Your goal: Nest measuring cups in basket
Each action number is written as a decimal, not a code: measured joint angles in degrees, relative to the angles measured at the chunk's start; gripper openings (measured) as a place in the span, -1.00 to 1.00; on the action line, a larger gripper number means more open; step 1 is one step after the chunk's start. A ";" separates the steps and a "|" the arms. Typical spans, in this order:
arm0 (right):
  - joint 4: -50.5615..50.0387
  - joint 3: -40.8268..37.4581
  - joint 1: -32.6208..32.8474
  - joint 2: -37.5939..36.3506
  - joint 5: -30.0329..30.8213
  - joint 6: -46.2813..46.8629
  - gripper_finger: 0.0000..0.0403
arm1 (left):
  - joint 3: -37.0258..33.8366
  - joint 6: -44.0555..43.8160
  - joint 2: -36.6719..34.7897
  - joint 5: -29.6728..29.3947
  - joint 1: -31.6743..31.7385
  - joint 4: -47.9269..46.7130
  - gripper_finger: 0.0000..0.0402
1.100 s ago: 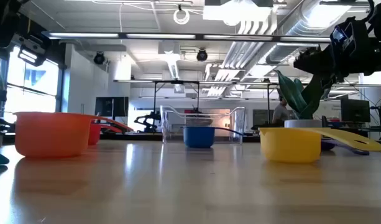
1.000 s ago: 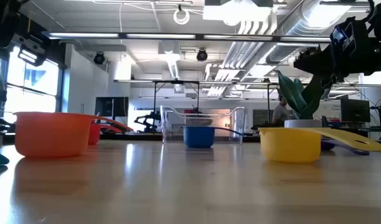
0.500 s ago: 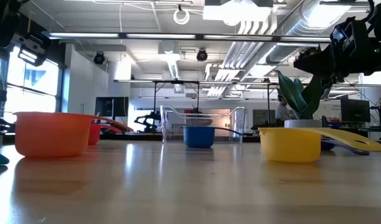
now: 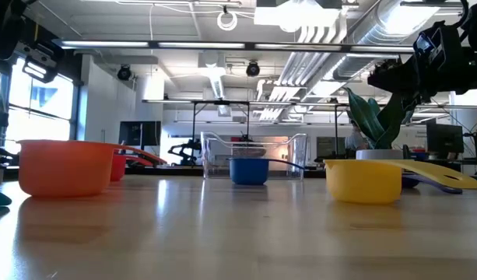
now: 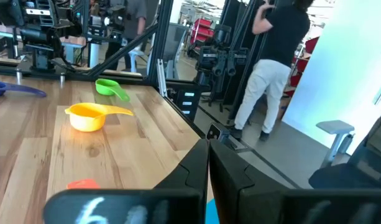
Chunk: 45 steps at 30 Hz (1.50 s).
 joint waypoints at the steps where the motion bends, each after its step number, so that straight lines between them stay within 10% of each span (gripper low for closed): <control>1: 0.00 0.00 -0.01 0.01 0.00 0.00 -1.00 | -0.01 0.00 0.01 0.01 0.00 -0.02 -0.98; 45: 0.00 0.00 -0.02 0.00 0.00 0.00 -1.00 | 0.01 -1.19 0.00 -0.50 0.00 0.01 -0.98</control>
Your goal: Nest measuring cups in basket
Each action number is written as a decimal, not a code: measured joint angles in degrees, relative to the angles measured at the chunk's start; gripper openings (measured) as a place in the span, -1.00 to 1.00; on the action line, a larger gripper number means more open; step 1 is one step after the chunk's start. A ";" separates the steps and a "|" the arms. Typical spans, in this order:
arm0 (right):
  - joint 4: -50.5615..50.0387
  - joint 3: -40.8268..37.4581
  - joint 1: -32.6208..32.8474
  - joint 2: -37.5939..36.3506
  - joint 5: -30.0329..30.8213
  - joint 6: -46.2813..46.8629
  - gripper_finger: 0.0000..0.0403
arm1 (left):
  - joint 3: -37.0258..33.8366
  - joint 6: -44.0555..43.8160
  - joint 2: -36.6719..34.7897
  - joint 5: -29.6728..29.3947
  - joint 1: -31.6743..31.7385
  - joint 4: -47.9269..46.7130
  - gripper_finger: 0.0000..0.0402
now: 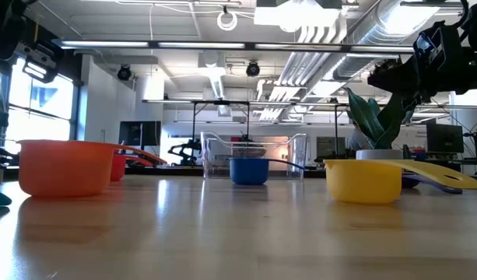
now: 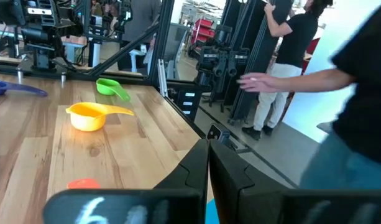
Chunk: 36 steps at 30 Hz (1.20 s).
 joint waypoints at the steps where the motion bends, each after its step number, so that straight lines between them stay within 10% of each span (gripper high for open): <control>1: 0.00 0.02 0.01 0.01 0.00 0.00 -1.00 | -0.01 -1.63 0.00 -0.83 0.00 0.06 -0.98; 16: 0.00 0.01 0.01 0.00 0.00 0.00 -1.00 | -0.01 -23.78 0.00 -24.77 0.02 2.04 -0.98; 36: 1.84 0.00 0.00 0.01 0.75 14.81 -1.00 | -0.01 -28.05 0.01 -29.42 0.03 2.11 -0.98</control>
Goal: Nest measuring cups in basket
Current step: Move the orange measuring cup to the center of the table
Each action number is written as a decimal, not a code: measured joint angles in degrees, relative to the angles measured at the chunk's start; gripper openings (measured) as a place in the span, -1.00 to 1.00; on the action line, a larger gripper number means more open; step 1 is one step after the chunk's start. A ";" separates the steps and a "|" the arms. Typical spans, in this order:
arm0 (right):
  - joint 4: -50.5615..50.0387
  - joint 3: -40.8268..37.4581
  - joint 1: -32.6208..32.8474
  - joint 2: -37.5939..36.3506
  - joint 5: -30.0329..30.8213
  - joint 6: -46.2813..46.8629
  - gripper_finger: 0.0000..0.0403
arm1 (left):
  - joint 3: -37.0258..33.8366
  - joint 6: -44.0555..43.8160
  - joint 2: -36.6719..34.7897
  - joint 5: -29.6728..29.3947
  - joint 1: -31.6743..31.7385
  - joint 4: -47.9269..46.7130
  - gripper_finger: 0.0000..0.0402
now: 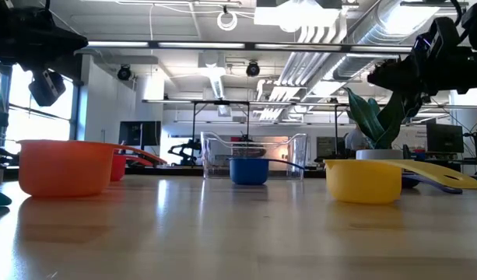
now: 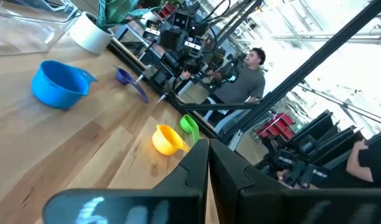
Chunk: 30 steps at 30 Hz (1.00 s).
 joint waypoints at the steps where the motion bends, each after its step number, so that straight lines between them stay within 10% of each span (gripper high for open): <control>1: 0.85 0.00 0.00 -0.01 0.11 0.59 -1.00 | 0.01 0.70 0.00 0.01 0.01 0.02 -0.98; 30: 22.05 11.02 0.06 5.95 -1.73 1.75 -0.78 | 0.01 2.25 0.01 -0.10 0.01 -0.02 -0.98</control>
